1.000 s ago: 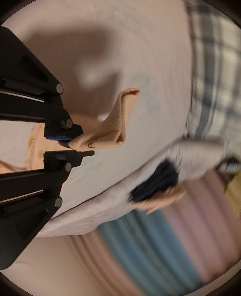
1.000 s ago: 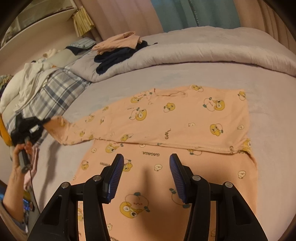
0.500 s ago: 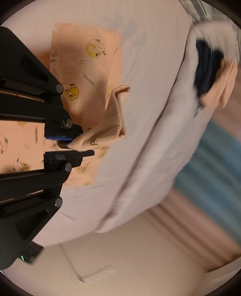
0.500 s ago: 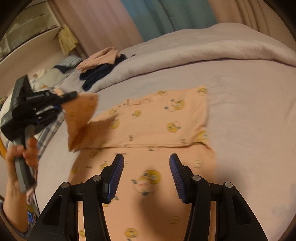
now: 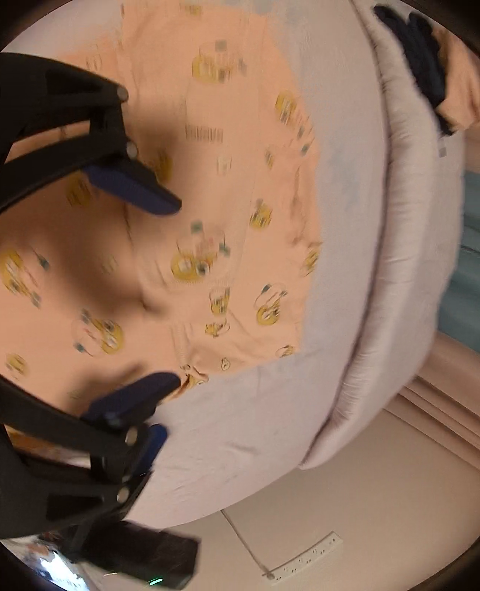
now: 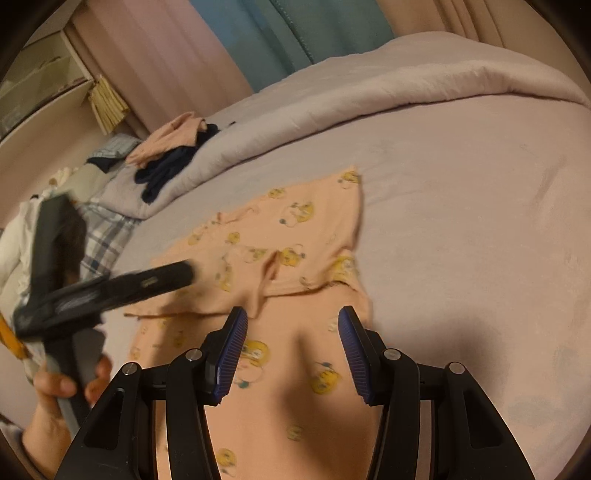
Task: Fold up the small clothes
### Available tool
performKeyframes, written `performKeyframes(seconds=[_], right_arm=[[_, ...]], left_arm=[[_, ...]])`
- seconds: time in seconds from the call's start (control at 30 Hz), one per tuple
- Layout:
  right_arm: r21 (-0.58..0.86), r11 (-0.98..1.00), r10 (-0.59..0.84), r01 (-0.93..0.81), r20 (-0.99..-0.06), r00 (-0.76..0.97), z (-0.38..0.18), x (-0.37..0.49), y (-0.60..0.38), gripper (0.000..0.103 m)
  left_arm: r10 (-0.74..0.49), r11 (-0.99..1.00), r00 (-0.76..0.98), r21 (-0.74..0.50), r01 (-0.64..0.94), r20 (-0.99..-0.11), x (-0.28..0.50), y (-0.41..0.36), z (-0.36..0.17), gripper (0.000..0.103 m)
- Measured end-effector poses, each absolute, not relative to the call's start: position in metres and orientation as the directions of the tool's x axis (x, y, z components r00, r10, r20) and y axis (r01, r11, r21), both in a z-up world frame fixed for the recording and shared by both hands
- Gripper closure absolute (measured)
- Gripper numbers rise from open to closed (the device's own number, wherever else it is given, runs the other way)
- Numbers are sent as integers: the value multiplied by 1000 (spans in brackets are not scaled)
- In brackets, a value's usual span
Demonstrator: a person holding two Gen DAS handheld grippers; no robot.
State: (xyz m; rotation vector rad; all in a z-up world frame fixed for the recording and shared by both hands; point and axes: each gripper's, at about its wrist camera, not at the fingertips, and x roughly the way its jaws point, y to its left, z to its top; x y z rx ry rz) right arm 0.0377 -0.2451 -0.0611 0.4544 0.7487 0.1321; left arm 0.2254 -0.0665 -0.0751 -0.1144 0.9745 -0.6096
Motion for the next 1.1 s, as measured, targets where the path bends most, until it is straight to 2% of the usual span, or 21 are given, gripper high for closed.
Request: performKeyframes(seconds=[0.13,0.33,0.53,0.57,0.63,0.7,0.87,1.1], right_arm=[[502,865,361,-15,-601,713,-64,57,-232,51],[549,836,417,4,-639,646,-82,95,-216,51],[471,882,366,3,-690,625,-90,107,-205,52],[455,890,359,-6,-693,625,-89,109,-202,54],[414,910,337,-22,-709,620,-88,112,-196,81],[374,927,313,-35,-717,623,-86,115,-191,95],[322,946,271,-41,-713,647,-75,116,-193,97],[226,974,138,30,-691,709,-44,109,-231,97]], left_arm=[[-498,863,488,-357,357,-717,207,-21,-71,13],[-430,897,529,-413,158,-732,190,62,-90,13],[-404,889,534,-456,39,-743,169,107,-109,13],[-403,887,534,-462,27,-743,166,112,-110,13],[-402,882,532,-472,5,-746,156,132,-113,13],[-403,878,529,-478,-6,-747,156,136,-114,13],[-413,873,525,-488,-6,-744,152,140,-112,13],[-417,873,520,-488,1,-745,153,142,-115,13]])
